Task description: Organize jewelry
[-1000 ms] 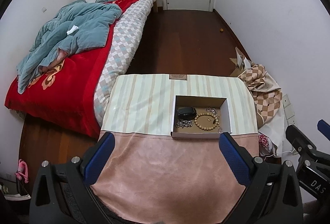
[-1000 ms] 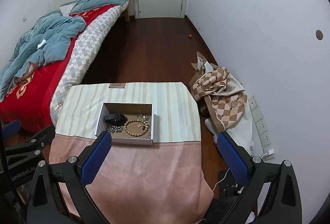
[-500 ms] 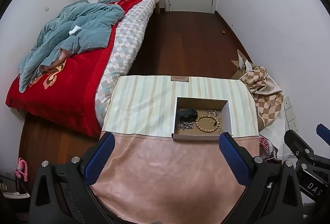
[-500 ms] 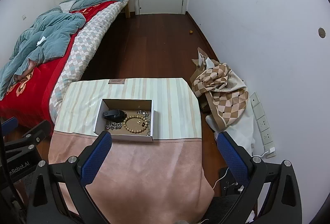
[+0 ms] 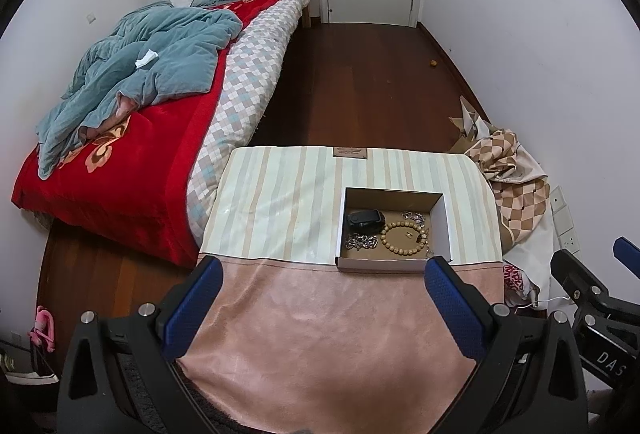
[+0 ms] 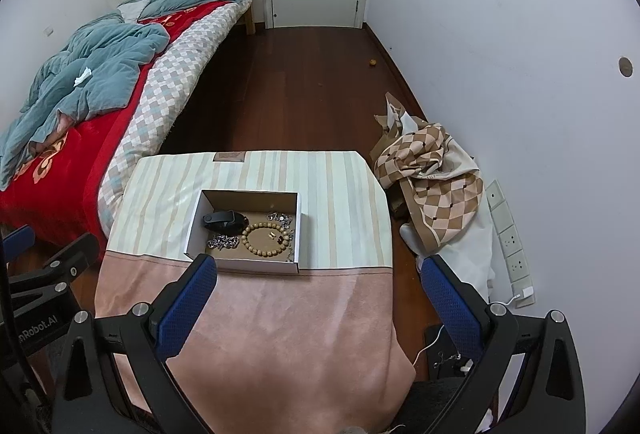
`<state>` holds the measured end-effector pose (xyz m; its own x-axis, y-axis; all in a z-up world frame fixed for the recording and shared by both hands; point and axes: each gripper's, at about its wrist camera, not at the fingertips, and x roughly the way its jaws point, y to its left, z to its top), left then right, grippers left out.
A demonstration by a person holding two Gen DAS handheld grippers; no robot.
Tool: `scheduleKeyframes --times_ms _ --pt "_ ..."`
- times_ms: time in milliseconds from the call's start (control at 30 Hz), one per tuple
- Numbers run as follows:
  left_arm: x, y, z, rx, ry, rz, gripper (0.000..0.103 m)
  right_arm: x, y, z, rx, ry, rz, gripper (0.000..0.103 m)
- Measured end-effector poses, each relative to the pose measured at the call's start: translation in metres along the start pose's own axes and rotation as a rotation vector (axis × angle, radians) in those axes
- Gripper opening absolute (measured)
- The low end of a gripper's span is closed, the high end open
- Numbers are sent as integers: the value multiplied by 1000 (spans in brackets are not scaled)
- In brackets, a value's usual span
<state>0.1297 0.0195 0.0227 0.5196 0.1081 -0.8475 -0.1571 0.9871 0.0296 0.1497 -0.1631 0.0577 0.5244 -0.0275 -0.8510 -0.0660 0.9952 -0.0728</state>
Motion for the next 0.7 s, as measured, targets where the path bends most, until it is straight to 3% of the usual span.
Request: scheduleKeyframes --times_ms 700 --pt "-4 -1 -5 5 -7 8 103 -1 0 -1 -8 2 2 103"
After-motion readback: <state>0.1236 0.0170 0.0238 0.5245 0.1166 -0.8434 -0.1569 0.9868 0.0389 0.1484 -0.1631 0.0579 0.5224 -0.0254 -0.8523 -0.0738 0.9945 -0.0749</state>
